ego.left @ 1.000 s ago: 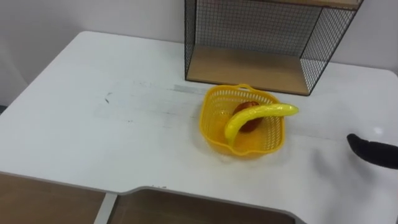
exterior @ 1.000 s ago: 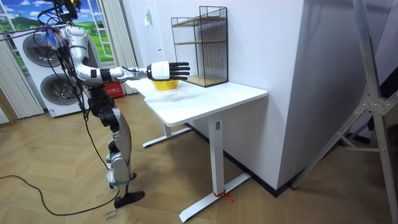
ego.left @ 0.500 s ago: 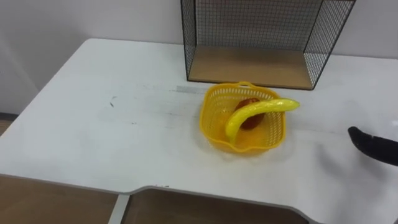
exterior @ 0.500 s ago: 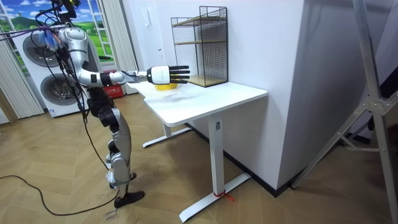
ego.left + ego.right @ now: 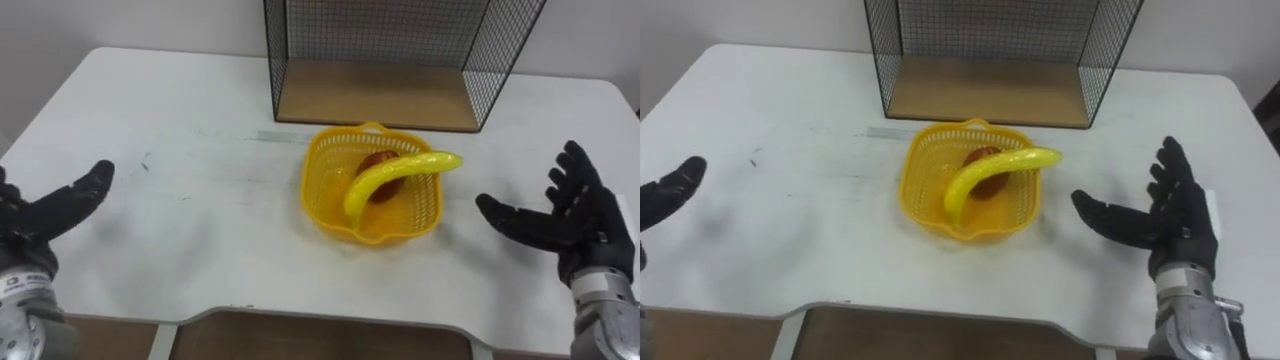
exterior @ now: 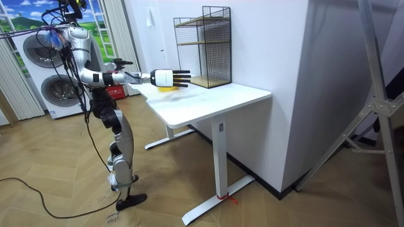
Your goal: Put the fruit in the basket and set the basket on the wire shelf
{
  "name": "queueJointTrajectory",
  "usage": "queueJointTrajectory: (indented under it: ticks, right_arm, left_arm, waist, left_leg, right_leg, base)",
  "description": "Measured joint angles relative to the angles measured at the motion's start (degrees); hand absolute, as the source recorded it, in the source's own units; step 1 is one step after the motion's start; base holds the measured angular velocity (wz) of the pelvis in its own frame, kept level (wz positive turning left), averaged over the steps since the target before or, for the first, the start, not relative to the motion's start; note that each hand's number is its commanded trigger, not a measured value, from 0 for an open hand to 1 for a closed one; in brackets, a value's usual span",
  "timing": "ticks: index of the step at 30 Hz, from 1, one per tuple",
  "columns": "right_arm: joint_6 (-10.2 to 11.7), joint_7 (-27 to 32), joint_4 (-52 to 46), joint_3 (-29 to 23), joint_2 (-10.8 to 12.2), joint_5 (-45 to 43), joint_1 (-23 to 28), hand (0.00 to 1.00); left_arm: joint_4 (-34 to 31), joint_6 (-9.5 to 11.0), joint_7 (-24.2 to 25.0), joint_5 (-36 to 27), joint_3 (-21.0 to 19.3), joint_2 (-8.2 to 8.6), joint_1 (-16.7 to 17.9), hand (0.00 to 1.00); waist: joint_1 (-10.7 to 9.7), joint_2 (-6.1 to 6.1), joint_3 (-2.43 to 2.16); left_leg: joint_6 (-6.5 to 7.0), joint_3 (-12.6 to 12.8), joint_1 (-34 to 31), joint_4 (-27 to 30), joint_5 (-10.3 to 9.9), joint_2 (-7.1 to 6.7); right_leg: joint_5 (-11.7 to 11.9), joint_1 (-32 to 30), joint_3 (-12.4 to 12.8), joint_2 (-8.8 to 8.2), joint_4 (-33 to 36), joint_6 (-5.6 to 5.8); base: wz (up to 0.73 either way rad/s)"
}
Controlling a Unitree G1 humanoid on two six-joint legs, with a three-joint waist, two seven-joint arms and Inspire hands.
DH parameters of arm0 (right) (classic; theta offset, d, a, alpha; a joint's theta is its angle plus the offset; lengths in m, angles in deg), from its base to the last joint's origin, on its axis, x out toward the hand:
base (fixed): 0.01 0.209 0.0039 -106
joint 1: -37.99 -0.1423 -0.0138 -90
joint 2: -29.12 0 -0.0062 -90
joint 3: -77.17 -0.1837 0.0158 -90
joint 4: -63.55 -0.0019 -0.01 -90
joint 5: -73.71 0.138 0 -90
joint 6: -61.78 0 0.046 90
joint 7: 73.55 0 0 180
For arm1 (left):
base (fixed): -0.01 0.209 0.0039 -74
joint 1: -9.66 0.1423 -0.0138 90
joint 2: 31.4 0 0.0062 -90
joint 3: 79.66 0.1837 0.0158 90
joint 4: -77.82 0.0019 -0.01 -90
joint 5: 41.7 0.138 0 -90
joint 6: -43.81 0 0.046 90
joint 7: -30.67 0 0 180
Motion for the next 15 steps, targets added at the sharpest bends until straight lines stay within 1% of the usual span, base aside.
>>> queueJointTrajectory:
  ticks: [1, 3, 4, 5, 8, 12, 15]
  right_arm:
    - [0.0, -0.7, 0.0, 1.0, 0.2, -0.1, 0.0, 0.00]
    - [0.0, -2.0, 0.0, 2.0, 1.1, -0.2, 0.3, 0.00]
    - [0.0, -2.6, 0.0, 2.9, 1.5, -0.1, 0.4, 0.00]
    - [0.0, -3.3, 0.0, 3.1, 2.2, 0.3, 0.3, 0.00]
    - [0.0, -3.9, 0.0, 4.2, 2.5, 2.3, 0.2, 0.00]
    - [0.0, -3.8, 0.6, 5.4, 3.0, 4.8, -0.3, 0.00]
    - [-0.1, -3.8, 2.2, 5.4, 4.4, 6.1, -1.0, 0.00]
  left_arm:
    - [0.9, -0.1, 1.4, 0.0, 1.1, 0.16, -0.2, 0.00]
    - [1.2, -1.2, 3.8, 0.0, 2.6, 0.71, -0.2, 0.00]
    - [1.4, -1.7, 5.2, 0.0, 3.3, 1.39, -0.2, 0.00]
    - [1.4, -2.0, 6.0, -0.1, 4.5, 1.65, -0.2, 0.00]
    - [1.5, -2.5, 8.1, -0.1, 6.9, 2.13, -0.2, 0.00]
    - [2.8, -2.8, 9.3, -0.1, 7.8, 2.20, -0.2, 0.00]
    - [4.0, -3.8, 10.4, 0.4, 8.9, 2.64, -0.2, 0.00]
  waist:
    - [-0.2, 0.04, -0.03]
    - [-0.3, 0.00, -0.03]
    - [-0.4, 0.00, -0.03]
    - [-0.4, -0.03, -0.04]
    - [-0.5, -0.22, -0.03]
    - [-0.6, -0.51, 0.09]
    - [-0.8, -0.73, 0.05]
  left_leg:
    - [0.00, 0.3, 0.1, 0.0, 0.0, 0.04]
    - [0.00, 0.7, 0.1, 0.0, 0.0, 0.12]
    - [0.00, 0.9, 0.1, 0.0, 0.0, 0.16]
    - [0.00, 1.0, 0.1, 0.0, 0.0, 0.17]
    - [0.00, 1.1, 0.5, 0.0, 0.0, 0.20]
    - [0.00, 1.5, 0.9, -0.3, 0.0, 0.30]
    - [0.00, 1.6, 0.9, -0.3, 0.0, 0.39]
  right_leg:
    - [0.0, 0.0, 0.1, 0.00, 0.0, 0.00]
    - [0.0, -0.2, 0.3, 0.02, 0.1, 0.00]
    - [0.0, -0.3, 0.5, 0.05, 0.2, 0.00]
    - [0.0, -0.3, 0.7, 0.05, 0.2, 0.00]
    - [0.0, -0.3, 0.8, 0.06, 0.6, 0.00]
    - [0.0, 0.0, 1.3, 0.20, 0.8, 0.00]
    - [0.1, 0.0, 1.5, 0.35, 1.0, -0.02]
  base:
    - [-0.10]
    - [-0.09]
    - [-0.07]
    - [-0.06]
    - [-0.01]
    - [-0.05]
    - [-0.01]
